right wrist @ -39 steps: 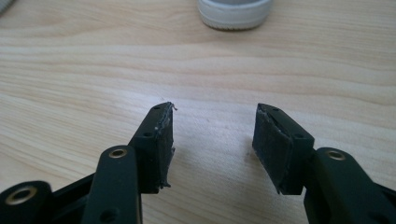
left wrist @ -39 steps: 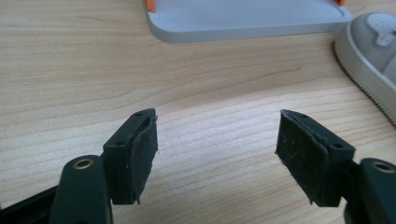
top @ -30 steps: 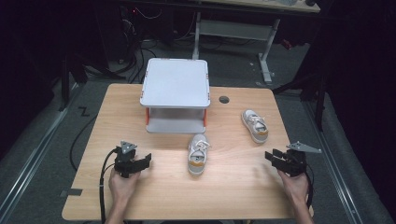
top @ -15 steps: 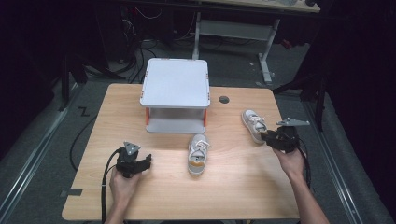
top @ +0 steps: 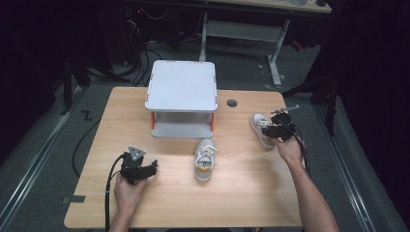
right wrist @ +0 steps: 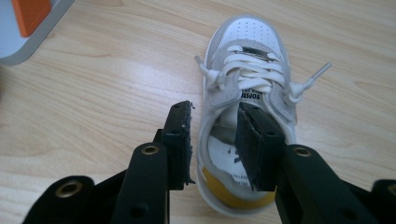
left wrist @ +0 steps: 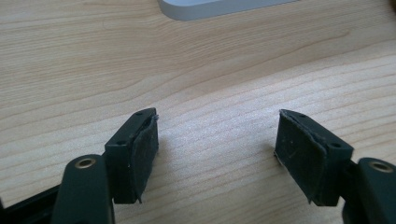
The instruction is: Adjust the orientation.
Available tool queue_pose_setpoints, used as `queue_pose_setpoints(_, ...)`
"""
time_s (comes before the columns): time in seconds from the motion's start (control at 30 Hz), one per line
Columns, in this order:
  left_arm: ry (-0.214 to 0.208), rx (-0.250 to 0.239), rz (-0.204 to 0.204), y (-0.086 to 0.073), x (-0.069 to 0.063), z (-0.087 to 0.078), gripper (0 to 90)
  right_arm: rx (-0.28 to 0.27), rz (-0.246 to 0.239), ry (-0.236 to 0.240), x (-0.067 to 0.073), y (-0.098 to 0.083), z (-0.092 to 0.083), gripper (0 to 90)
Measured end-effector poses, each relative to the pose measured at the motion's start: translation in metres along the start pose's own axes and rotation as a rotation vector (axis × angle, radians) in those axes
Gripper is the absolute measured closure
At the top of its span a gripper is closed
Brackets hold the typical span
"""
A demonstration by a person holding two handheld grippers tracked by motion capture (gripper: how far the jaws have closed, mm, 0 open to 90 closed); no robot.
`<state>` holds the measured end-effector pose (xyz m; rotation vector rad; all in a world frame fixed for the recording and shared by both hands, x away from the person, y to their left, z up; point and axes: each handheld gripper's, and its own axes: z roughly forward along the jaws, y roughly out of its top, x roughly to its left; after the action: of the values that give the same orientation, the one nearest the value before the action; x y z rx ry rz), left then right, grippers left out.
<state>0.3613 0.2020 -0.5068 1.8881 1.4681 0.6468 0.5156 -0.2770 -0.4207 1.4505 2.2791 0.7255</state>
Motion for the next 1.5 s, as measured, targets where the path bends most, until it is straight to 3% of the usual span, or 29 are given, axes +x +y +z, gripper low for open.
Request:
queue_pose_setpoints(0.13, -0.001, 0.000, 0.001, 0.000, 0.000, 0.000, 30.3, 0.060, 0.022, 0.004, -0.002, 0.003, 0.012, 68.8)
queue_pose_setpoints(0.37, -0.001, 0.000, 0.001, 0.000, 0.000, 0.000, 30.3, 0.116, -0.016, -0.001, 0.003, 0.004, 0.024, 78.9)
queue_pose_setpoints(0.47, -0.001, 0.000, 0.000, 0.000, 0.000, 0.000, 30.3, 0.109, -0.014, 0.013, 0.002, 0.004, 0.024, 83.4)
queue_pose_setpoints(0.53, -0.001, 0.000, 0.000, 0.000, 0.000, 0.000, 30.3, 0.105, -0.024, -0.003, 0.002, 0.003, 0.023, 85.2)
queue_pose_setpoints(0.77, -0.001, 0.000, 0.000, 0.000, 0.000, 0.000, 30.3, 0.080, -0.049, -0.003, 0.003, 0.001, 0.013, 86.2)
queue_pose_setpoints(1.17, -0.002, 0.000, -0.002, 0.000, 0.000, 0.000, 30.6, 0.040, -0.123, 0.024, 0.029, -0.012, -0.014, 86.3)
queue_pose_setpoints(1.5, -0.002, -0.001, -0.002, 0.000, 0.000, 0.000, 30.5, 0.018, -0.179, 0.077, 0.066, -0.027, -0.040, 86.3)
